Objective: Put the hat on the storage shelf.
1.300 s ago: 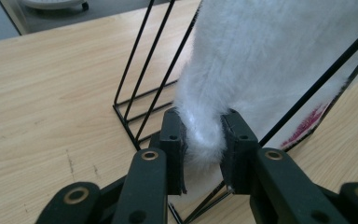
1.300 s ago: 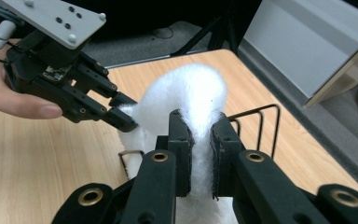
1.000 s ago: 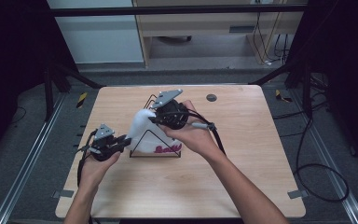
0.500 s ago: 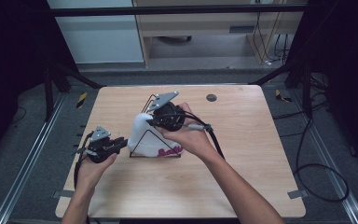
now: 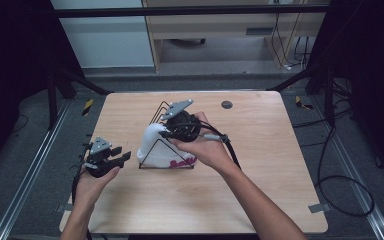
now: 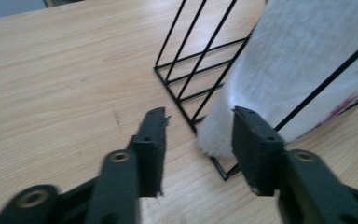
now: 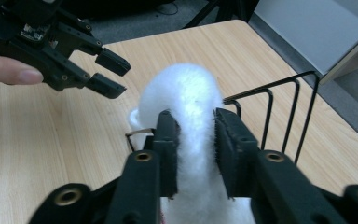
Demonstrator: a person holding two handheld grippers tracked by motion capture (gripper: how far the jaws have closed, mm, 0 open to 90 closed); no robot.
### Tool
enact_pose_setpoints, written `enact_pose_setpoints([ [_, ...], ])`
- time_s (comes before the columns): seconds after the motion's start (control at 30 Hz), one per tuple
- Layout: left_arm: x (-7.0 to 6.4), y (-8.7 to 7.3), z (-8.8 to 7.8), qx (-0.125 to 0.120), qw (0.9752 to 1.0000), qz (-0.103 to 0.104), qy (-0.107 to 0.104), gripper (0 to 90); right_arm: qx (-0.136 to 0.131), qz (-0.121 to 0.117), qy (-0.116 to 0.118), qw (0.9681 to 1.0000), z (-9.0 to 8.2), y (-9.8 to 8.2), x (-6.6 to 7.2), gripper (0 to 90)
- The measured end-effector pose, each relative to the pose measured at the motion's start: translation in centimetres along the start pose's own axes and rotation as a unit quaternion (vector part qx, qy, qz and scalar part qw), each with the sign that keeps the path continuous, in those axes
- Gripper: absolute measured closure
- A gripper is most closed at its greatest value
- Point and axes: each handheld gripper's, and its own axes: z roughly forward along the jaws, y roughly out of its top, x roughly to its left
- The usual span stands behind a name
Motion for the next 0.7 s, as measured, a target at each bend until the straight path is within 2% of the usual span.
enact_pose_setpoints([
  [0.07, 0.1, 0.0, 0.0, 0.004, 1.0000, 0.000, 0.002, 44.8, -0.002, 0.002, -0.003, 1.0000, -0.2, 0.0, -0.1, 63.6],
  [0.1, 0.1, -0.1, -0.1, 0.005, 1.0000, 0.000, 0.003, 44.8, -0.002, 0.002, -0.003, 1.0000, -0.2, 0.0, -0.1, 63.6],
  [0.13, 0.2, -0.1, -0.2, 0.005, 1.0000, 0.001, 0.007, 37.3, -0.002, 0.005, -0.006, 1.0000, -0.5, 0.0, -0.2, 59.1],
  [0.2, 0.2, -0.1, -0.2, 0.009, 0.9999, 0.000, 0.011, 30.7, -0.002, 0.006, -0.009, 0.9999, -0.8, 0.0, -0.2, 55.9],
  [0.27, 0.2, -0.1, -0.2, 0.014, 0.9998, 0.001, 0.015, 28.1, -0.001, 0.007, -0.010, 0.9999, -0.9, 0.0, -0.2, 54.8],
  [0.3, 0.1, -0.1, -0.2, 0.018, 0.9997, 0.003, 0.015, 23.9, -0.004, 0.007, -0.012, 0.9999, -1.3, 0.0, -0.3, 51.4],
  [0.43, -0.1, -0.4, -0.2, 0.026, 0.9996, 0.005, 0.009, 17.3, -0.013, 0.010, -0.019, 0.9997, -2.2, 0.1, -0.4, 46.9],
  [0.53, -0.3, -0.6, 0.0, 0.033, 0.9994, 0.008, 0.005, 12.1, -0.020, 0.019, -0.024, 0.9993, -3.3, 0.3, -0.8, 34.0],
  [0.57, -0.3, -0.6, 0.0, 0.033, 0.9994, 0.008, 0.005, 11.5, -0.020, 0.019, -0.024, 0.9993, -3.3, 0.3, -0.8, 34.0],
  [0.7, -0.3, -1.0, 0.0, 0.036, 0.9993, 0.008, 0.001, 8.5, -0.029, 0.026, -0.052, 0.9979, -4.9, 0.5, -1.3, 22.3],
])
